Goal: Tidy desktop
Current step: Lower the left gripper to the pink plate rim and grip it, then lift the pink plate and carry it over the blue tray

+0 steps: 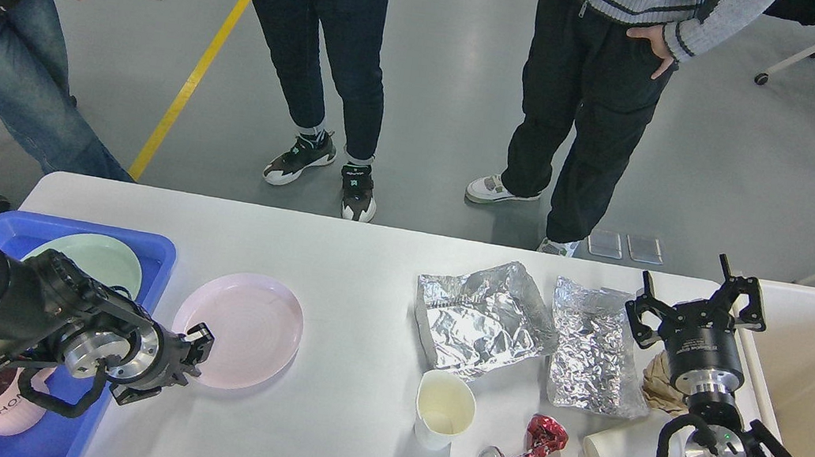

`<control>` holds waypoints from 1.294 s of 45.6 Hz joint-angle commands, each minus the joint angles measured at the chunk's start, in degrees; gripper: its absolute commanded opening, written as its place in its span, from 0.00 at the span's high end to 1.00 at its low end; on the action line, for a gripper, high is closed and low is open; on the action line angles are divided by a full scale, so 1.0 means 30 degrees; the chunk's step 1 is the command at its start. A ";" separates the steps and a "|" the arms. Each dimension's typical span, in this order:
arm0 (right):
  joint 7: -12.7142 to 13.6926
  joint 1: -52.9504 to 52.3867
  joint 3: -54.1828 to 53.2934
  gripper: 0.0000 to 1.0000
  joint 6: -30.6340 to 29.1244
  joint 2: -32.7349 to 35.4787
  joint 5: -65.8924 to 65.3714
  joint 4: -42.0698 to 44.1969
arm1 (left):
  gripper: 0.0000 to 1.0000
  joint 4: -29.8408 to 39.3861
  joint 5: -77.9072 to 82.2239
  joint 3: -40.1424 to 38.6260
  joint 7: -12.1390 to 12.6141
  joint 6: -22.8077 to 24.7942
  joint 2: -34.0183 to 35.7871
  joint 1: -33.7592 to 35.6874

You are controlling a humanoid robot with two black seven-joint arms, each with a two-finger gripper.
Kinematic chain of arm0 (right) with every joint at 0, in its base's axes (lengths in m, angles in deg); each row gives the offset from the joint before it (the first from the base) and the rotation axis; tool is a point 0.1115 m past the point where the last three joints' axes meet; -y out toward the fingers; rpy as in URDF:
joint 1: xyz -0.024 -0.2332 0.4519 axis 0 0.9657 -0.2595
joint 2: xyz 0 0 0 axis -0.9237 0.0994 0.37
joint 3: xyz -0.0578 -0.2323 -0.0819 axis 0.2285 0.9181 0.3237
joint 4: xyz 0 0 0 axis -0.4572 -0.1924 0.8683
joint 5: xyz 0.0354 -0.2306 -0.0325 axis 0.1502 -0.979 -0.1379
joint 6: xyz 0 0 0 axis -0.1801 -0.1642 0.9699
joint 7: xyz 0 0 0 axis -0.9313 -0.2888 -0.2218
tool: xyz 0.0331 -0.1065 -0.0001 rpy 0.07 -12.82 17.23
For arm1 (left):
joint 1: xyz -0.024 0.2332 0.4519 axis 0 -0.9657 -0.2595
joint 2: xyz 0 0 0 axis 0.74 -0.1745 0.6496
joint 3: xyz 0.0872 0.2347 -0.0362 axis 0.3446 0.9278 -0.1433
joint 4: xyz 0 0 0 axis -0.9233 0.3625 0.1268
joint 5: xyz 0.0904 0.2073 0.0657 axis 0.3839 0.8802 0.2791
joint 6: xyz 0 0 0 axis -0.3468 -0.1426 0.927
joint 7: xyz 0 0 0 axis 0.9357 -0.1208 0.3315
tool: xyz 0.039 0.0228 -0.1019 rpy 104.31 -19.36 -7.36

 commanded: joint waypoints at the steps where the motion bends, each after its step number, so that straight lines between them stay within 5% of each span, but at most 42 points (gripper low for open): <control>1: 0.0021 0.0000 0.0005 0.00 0.0000 0.0000 0.0000 -0.0002 | 0.88 0.0001 -0.0003 -0.0012 -0.0010 0.0020 -0.0007 -0.0001; 11: -0.0008 0.0000 0.0005 0.00 0.0000 0.0000 0.0000 -0.0002 | 1.00 0.0030 -0.0032 -0.0158 -0.0010 0.0137 -0.0007 0.0028; 28: 0.0021 0.0000 0.0005 0.00 0.0000 0.0000 0.0000 -0.0002 | 1.00 0.0352 -0.0003 0.0076 0.0399 0.1893 0.0169 0.0672; 45: -0.0008 0.0000 0.0005 0.00 0.0000 0.0000 0.0000 0.0027 | 1.00 0.2928 0.0231 0.1511 0.0986 0.4971 0.1663 0.5299; 59: -0.0008 0.0000 -0.0024 0.00 0.0000 0.0000 0.0000 0.0027 | 1.00 0.6649 0.1374 0.3970 0.0605 0.7635 0.2280 1.1976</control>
